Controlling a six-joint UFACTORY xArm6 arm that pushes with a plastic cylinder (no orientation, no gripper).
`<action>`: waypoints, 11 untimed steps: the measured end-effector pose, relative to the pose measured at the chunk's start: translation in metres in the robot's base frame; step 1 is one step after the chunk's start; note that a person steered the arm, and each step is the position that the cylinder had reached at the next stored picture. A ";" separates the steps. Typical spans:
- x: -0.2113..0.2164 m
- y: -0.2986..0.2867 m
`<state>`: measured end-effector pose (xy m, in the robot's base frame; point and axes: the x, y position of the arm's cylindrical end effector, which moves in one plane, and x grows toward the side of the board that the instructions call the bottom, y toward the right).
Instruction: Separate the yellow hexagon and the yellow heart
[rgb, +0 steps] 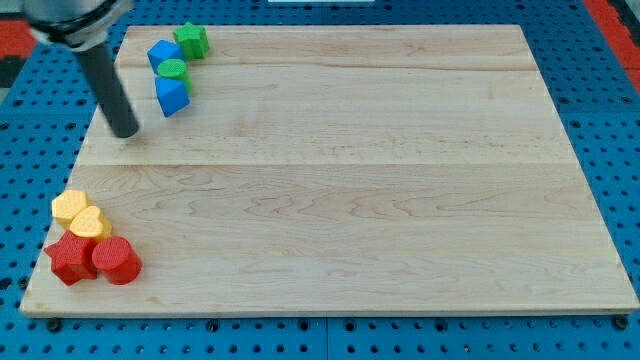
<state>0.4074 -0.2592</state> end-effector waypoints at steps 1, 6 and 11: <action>0.030 -0.046; 0.115 -0.006; 0.114 0.089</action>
